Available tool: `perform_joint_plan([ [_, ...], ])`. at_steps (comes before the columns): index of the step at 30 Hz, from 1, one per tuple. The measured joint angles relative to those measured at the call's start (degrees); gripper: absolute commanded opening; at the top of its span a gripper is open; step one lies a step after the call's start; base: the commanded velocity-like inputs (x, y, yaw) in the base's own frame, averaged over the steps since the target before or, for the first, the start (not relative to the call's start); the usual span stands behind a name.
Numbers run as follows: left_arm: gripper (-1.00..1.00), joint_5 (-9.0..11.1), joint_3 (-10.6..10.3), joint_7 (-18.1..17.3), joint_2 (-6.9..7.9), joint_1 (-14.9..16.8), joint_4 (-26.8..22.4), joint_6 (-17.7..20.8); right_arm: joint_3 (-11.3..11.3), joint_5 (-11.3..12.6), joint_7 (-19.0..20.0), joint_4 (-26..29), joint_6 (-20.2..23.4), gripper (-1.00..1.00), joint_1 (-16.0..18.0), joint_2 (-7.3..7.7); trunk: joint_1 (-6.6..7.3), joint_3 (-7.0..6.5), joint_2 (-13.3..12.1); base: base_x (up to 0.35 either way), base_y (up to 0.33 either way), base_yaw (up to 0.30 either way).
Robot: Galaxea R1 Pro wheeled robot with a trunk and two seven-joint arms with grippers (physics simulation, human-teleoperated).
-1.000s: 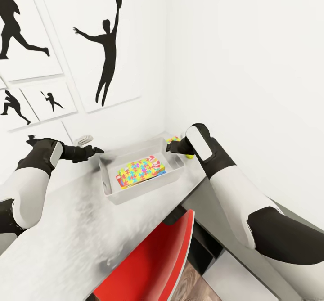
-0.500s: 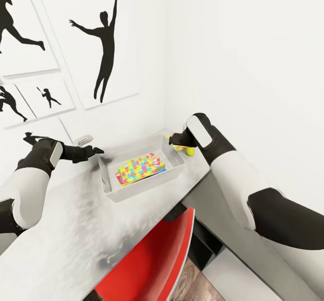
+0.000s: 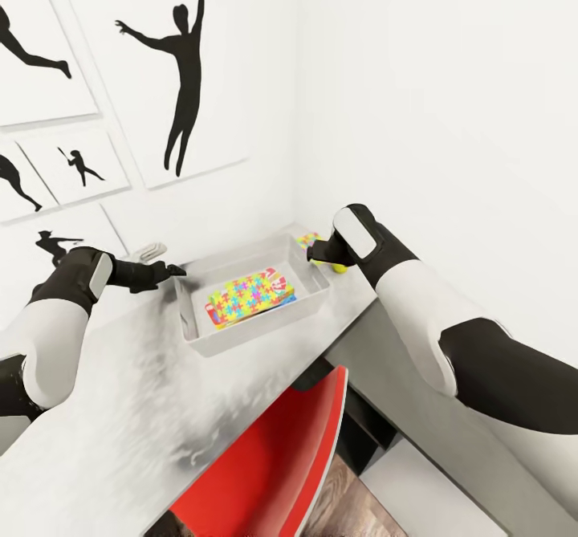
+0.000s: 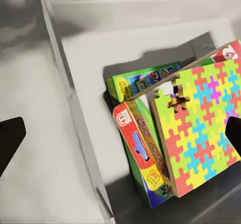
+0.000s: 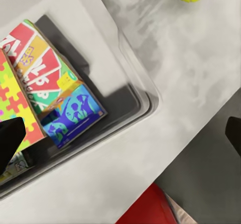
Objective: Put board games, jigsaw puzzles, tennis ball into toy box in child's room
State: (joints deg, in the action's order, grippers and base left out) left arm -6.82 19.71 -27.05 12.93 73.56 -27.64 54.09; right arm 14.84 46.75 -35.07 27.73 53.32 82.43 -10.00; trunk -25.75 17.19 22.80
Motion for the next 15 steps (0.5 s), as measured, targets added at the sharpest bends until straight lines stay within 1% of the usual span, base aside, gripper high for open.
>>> perform_joint_plan([
  [5, 1.00, 0.1, -0.4, 0.0, -0.44, 0.0, -0.2, 0.8, 0.0, 0.0, 0.0, -0.1, -0.1, 1.00, 0.1, 0.00, 0.00, 0.46, 0.0, 0.000, 0.000, 0.000],
  [10, 1.00, 0.1, -1.1, 0.7, -1.83, 0.1, -1.0, 3.0, 0.0, -0.1, 0.0, -0.1, -0.1, 1.00, 0.3, 0.00, 0.00, 0.93, 0.0, 0.000, 0.000, 0.000],
  [13, 1.00, 0.1, -1.7, 2.2, -3.03, 0.1, -2.9, 4.1, 0.0, -0.1, 0.0, -0.2, -0.2, 1.00, 0.6, 0.00, 0.00, 1.21, 0.0, 0.000, 0.000, 0.000],
  [14, 1.00, 0.1, -2.0, 3.1, -3.76, 0.2, -4.0, 4.6, 0.0, -0.1, 0.1, -0.2, -0.2, 1.00, 0.6, 0.00, 0.00, 1.30, 0.0, 0.000, 0.000, 0.000],
  [15, 1.00, 0.0, -2.2, 3.6, -4.10, 0.2, -4.7, 4.8, 0.0, -0.1, 0.1, -0.2, -0.2, 1.00, 0.6, 0.00, 0.00, 1.39, 0.0, 0.000, 0.000, 0.000],
])
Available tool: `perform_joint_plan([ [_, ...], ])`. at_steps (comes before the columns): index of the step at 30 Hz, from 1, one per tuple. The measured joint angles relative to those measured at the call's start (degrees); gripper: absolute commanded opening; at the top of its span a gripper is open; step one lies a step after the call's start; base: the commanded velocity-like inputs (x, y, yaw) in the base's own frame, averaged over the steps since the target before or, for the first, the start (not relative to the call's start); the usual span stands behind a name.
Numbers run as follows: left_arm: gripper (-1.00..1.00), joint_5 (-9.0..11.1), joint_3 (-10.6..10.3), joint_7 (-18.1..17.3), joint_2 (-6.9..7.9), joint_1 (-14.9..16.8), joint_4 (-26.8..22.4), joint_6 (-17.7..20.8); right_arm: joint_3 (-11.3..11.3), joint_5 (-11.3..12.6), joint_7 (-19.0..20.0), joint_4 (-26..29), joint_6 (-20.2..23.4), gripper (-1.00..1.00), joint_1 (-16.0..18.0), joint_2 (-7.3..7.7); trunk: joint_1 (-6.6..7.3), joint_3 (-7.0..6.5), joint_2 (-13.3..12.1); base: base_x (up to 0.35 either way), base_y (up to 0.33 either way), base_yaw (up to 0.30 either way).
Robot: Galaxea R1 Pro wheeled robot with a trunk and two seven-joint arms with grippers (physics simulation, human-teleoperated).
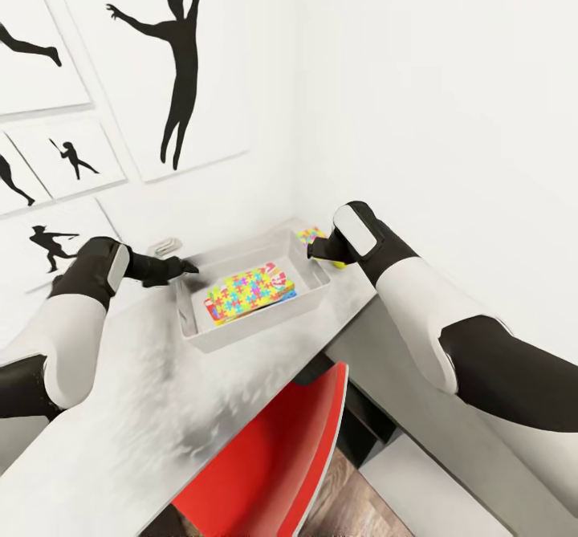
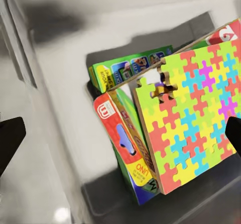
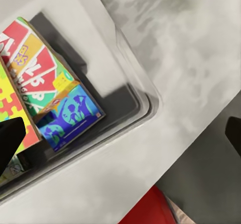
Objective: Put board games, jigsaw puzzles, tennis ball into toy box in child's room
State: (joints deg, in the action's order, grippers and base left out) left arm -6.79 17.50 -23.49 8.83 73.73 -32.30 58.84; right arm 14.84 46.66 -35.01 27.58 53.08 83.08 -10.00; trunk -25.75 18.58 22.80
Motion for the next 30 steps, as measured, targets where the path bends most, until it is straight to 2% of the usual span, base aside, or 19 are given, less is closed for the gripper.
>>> perform_joint_plan([
  [8, 1.00, -0.1, -0.6, 1.5, -1.10, 0.0, -5.7, 0.9, 0.0, -0.6, 0.1, 0.0, -1.0, 1.00, 0.1, 0.00, 0.00, 0.74, 0.0, 0.000, 0.000, 0.000],
  [13, 1.00, -0.1, -0.7, 1.7, -1.14, 0.1, -8.0, 0.9, -0.1, -3.2, 0.3, 0.0, -1.7, 1.00, 0.2, 0.00, 0.00, 1.21, 0.0, 0.000, 0.000, 0.000],
  [20, 1.00, 0.0, -1.1, 1.6, -0.94, 0.9, -8.8, 1.0, -0.1, -4.5, 0.6, 0.2, -1.9, 1.00, 1.6, 0.00, 0.00, 1.85, 0.0, 0.000, 0.000, 0.000],
  [30, 1.00, 0.0, -2.0, 1.4, -0.86, 1.5, -8.9, 1.0, -0.2, -4.7, 0.7, 0.3, -1.9, 1.00, 2.3, 0.00, 0.00, 2.79, 0.0, 0.000, 0.000, 0.000],
])
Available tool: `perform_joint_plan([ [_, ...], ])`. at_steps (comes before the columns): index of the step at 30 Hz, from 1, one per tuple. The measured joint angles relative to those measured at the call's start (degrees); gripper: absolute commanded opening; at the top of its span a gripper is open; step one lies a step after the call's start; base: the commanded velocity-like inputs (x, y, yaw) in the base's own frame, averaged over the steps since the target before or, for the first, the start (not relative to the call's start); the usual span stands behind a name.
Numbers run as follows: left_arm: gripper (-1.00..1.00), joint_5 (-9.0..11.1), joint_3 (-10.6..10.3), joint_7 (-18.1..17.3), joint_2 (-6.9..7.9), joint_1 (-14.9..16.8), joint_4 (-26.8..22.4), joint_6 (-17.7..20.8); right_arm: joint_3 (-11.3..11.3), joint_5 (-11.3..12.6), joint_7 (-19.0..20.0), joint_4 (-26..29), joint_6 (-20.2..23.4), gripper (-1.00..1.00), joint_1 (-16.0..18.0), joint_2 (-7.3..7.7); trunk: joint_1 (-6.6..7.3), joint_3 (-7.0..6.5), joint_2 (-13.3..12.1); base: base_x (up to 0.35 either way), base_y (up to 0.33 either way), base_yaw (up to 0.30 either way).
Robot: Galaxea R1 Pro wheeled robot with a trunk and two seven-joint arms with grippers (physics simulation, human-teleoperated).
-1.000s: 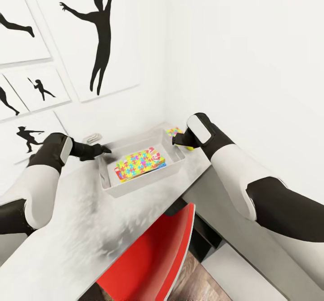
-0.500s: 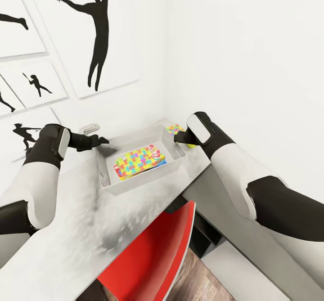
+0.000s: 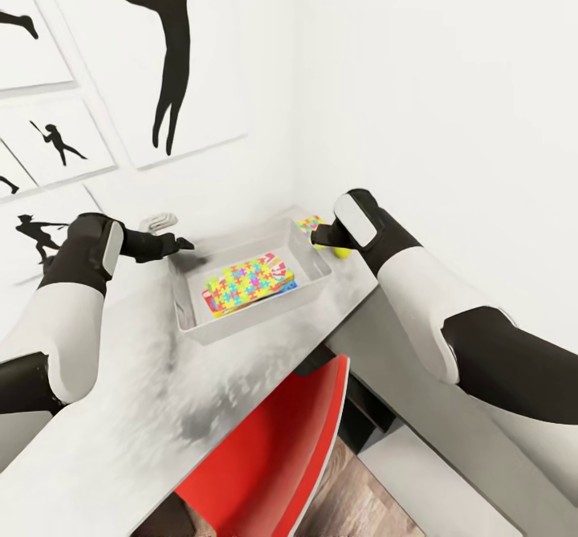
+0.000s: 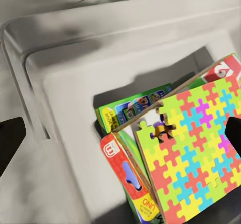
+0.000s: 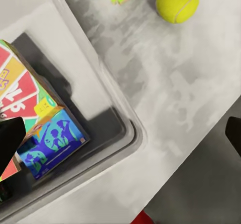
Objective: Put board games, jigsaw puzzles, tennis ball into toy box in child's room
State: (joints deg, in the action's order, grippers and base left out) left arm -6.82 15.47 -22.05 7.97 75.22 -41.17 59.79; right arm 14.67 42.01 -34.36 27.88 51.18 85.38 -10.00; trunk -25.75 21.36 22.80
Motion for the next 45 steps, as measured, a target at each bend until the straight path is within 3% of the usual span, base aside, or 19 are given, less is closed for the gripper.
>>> perform_joint_plan([
  [28, 1.00, 0.0, -0.3, -0.2, 0.09, 0.0, 0.0, 0.0, 0.1, 0.0, 0.0, 3.3, 0.4, 1.00, -0.5, 0.00, 0.00, 0.42, 0.0, 0.000, 0.000, 0.004],
  [45, 1.00, 0.3, -0.2, -0.2, 0.06, 0.0, 0.0, 0.0, 0.2, 0.1, -0.1, 3.3, 0.4, 1.00, -0.5, 0.00, 0.00, 0.42, 0.0, 0.000, -0.118, 0.249],
])
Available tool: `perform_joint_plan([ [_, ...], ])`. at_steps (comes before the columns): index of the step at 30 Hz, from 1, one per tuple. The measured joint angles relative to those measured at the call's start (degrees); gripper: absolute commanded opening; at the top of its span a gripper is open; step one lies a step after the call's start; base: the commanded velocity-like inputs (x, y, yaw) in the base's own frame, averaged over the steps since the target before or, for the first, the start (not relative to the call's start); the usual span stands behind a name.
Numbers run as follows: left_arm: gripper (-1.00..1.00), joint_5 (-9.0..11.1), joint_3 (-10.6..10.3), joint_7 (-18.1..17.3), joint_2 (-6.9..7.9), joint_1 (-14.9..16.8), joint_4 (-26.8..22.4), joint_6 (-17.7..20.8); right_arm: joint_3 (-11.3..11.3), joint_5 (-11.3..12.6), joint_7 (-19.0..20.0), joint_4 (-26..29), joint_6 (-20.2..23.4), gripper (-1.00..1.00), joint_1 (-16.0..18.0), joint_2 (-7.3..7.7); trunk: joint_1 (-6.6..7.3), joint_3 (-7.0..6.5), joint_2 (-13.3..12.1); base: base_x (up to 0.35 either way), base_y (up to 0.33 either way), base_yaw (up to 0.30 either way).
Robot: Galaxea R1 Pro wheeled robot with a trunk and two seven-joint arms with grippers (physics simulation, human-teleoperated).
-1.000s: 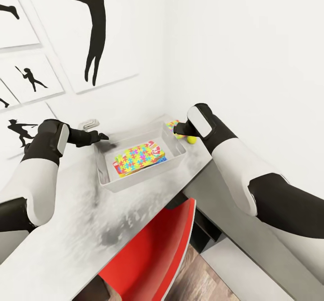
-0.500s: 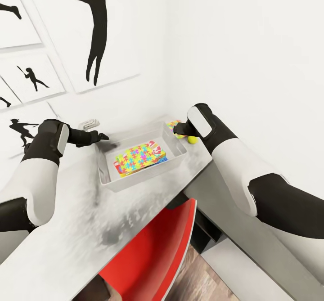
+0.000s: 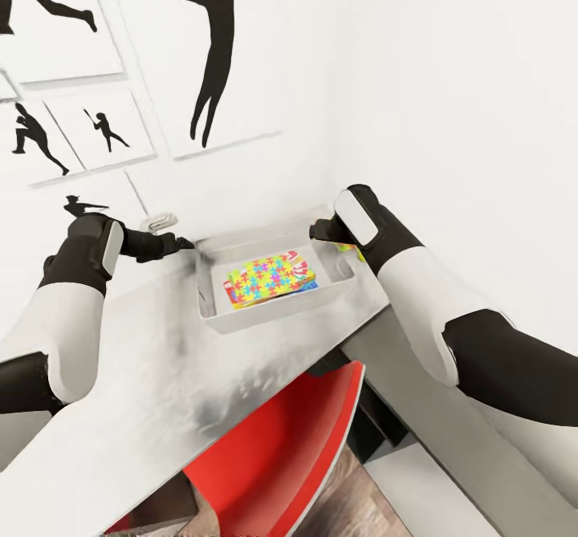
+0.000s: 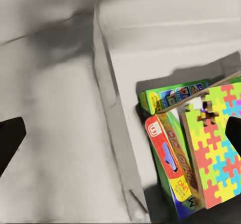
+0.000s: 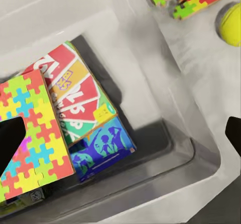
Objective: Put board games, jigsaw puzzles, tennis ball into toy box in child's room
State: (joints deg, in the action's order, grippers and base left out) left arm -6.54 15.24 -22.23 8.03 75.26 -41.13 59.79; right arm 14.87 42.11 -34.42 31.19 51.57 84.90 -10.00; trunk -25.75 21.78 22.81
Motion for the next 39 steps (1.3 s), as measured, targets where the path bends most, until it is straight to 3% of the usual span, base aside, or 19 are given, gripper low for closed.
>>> perform_joint_plan([
  [12, 1.00, 0.0, 0.1, 0.0, 0.02, 0.0, 0.0, 0.0, -0.1, 0.0, 0.0, 0.0, 0.0, 1.00, 0.0, 0.00, 0.00, 0.08, 0.0, 0.004, -0.003, 0.245],
  [39, 1.00, 0.3, 0.1, 0.0, -0.01, 0.0, 0.0, 0.0, 0.0, -0.1, 0.1, 0.1, -0.1, 1.00, -0.1, 0.00, 0.00, 0.11, 0.0, 0.068, -0.006, 0.010],
])
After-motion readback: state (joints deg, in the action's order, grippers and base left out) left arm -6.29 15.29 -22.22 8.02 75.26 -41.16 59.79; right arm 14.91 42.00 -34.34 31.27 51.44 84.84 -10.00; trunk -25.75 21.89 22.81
